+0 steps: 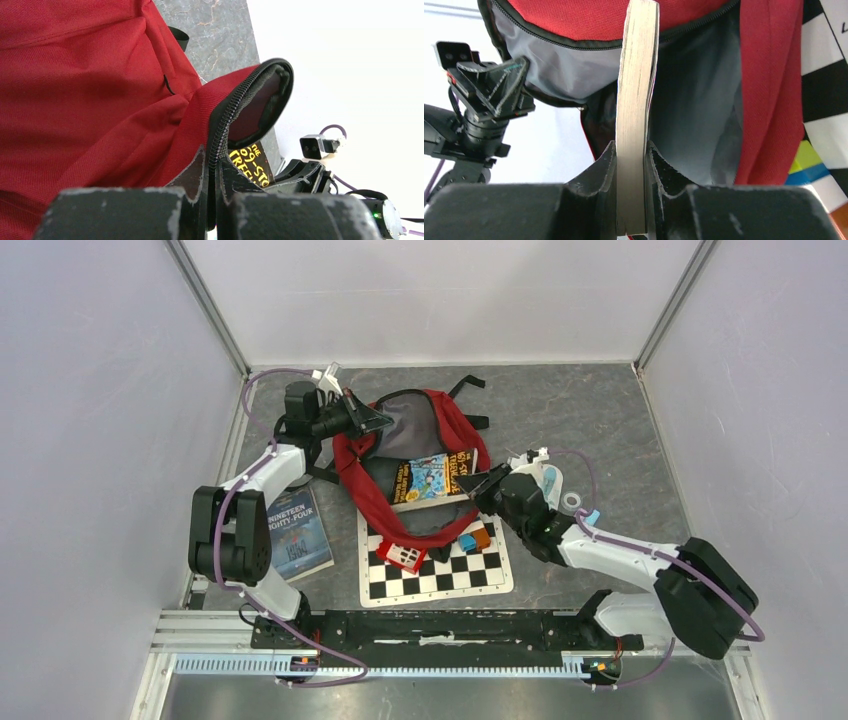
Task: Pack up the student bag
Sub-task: Place the book in the student bag.
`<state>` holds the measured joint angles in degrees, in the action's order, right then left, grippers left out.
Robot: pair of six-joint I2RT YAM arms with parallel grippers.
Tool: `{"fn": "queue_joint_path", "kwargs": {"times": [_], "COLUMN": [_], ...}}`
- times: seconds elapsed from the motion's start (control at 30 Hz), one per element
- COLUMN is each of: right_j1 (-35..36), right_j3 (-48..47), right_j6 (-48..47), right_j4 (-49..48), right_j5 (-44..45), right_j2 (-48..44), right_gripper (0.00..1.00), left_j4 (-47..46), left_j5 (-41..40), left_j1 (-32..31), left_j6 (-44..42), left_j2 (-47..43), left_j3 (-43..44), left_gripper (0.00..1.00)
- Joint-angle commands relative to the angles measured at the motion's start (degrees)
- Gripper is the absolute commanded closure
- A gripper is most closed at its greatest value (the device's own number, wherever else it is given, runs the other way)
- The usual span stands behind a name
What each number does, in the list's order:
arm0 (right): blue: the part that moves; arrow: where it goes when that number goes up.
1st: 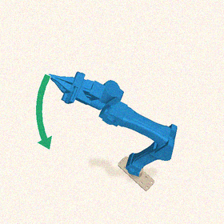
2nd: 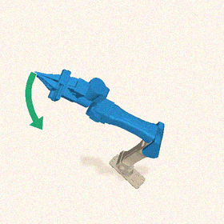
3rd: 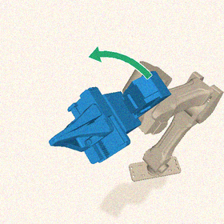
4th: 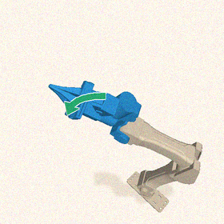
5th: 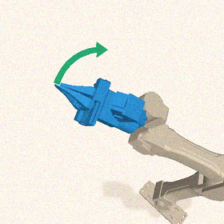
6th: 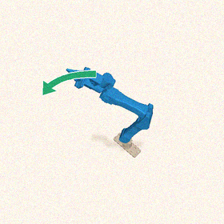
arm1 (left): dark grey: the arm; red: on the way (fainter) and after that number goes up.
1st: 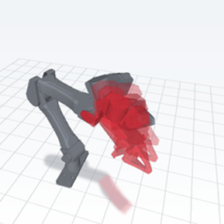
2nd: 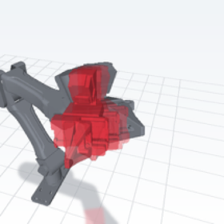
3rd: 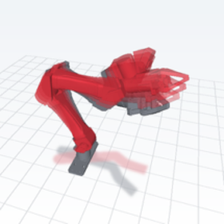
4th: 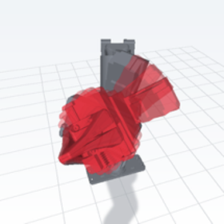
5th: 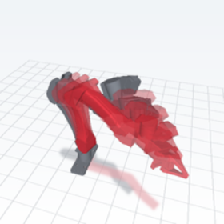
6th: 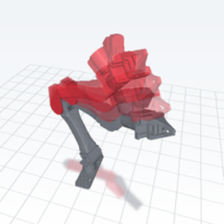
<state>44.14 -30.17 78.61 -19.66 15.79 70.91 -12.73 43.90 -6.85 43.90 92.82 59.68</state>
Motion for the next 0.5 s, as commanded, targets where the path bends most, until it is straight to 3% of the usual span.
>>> {"fn": "queue_joint_path", "kwargs": {"times": [0.0,0.33,0.47], "right_j1": [0.27,0.24,0.49], "right_j3": [-4.59,-6.16,-6.56], "right_j6": [4.8,8.19,12.01], "right_j4": [-12.51,-16.09,-12.94], "right_j5": [5.24,12.04,9.48], "right_j2": [2.42,11.26,15.1], "right_gripper": [1.0,1.0,1.0], "left_j4": [-5.23,-9.53,-12.91], "left_j5": [1.89,3.18,4.06], "left_j1": [-0.18,-0.19,-0.27], "left_j6": [3.33,6.73,8.19], "left_j2": [-2.64,-2.47,-2.47], "left_j3": [-0.03,-1.09,-1.67], "left_gripper": [0.98,0.98,0.98]}}
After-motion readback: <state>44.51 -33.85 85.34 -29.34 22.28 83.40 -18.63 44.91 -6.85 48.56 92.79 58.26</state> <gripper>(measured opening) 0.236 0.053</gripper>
